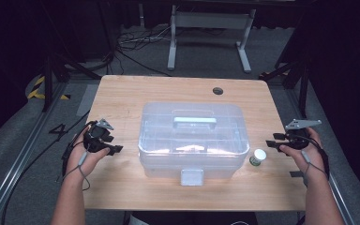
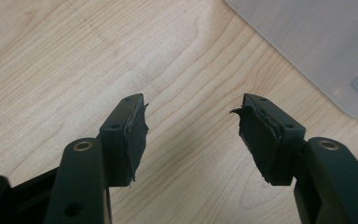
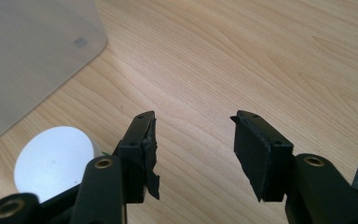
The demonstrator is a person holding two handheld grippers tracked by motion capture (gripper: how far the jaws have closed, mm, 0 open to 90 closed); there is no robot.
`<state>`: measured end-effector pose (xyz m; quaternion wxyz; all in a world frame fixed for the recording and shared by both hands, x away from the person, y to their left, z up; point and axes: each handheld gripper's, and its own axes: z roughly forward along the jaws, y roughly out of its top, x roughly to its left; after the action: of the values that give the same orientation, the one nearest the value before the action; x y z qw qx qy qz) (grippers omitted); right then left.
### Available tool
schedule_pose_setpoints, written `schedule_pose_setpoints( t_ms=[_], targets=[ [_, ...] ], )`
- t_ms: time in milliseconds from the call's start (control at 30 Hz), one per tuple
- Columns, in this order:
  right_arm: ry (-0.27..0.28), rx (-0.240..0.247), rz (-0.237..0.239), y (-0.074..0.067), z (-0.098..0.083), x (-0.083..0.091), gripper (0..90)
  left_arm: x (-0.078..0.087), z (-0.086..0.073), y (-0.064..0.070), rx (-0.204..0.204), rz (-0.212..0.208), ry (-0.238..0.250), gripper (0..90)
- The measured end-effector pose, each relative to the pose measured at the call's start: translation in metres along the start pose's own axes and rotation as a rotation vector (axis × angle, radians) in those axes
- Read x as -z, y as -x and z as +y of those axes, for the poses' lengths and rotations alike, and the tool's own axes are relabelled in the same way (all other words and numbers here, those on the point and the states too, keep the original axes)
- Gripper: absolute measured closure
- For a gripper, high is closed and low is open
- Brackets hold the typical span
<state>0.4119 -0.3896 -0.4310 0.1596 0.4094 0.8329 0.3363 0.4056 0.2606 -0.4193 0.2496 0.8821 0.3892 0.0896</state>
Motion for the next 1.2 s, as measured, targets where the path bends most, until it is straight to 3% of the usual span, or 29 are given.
schedule_pose_setpoints(
  t_ms=[233, 700, 767, 867, 1100, 1200],
  targets=[
    [0.035, -0.02, -0.008, 0.0, 0.001, 0.008, 49.5, 0.004, 0.003, 0.002, 0.017, -0.013, 0.004, 42.9],
    [0.054, -0.035, -0.006, -0.003, 0.003, 0.01, 48.6, 0.014, 0.017, 0.013, -0.014, -0.009, 0.019, 43.7],
    [0.059, -0.034, -0.012, -0.002, 0.006, 0.009, 48.1, 0.021, 0.024, 0.015, -0.032, 0.011, 0.03, 43.7],
    [0.056, -0.028, -0.006, -0.002, 0.009, 0.006, 48.1, 0.032, 0.032, 0.019, -0.04, -0.01, 0.061, 43.8],
    [0.045, -0.028, 0.003, -0.001, 0.009, 0.0, 47.8, 0.043, 0.05, 0.024, -0.089, -0.019, 0.063, 43.9],
    [0.036, -0.024, 0.009, -0.002, 0.01, -0.002, 47.6, 0.046, 0.056, 0.026, -0.087, -0.035, 0.077, 44.1]
  ],
)
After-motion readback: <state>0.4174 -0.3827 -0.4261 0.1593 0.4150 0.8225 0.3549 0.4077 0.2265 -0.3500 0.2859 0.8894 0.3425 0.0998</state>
